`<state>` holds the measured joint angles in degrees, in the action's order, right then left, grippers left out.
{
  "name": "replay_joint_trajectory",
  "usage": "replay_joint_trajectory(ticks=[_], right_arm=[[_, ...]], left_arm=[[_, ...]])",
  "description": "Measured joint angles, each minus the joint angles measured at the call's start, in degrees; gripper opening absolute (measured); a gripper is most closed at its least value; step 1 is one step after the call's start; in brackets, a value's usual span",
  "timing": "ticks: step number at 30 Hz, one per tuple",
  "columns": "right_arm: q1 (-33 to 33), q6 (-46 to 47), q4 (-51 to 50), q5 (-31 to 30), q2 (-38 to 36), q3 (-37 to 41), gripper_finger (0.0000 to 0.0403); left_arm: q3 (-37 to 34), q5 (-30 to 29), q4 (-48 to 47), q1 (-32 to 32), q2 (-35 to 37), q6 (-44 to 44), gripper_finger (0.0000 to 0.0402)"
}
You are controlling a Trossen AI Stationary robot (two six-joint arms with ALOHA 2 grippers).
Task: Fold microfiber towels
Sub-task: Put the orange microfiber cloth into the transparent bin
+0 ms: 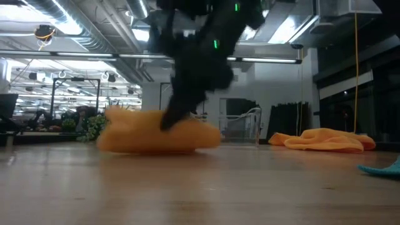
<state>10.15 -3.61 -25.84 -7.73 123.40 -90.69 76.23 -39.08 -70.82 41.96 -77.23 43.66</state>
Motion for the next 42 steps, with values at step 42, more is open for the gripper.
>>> replay_joint_trajectory(ticks=[42], right_arm=[[-15.52, -24.71, 14.76, -14.25, 6.79, -13.12, 0.0021]], left_arm=[[0.00, 4.30, -0.30, 12.65, -0.02, 10.23, 0.0213]])
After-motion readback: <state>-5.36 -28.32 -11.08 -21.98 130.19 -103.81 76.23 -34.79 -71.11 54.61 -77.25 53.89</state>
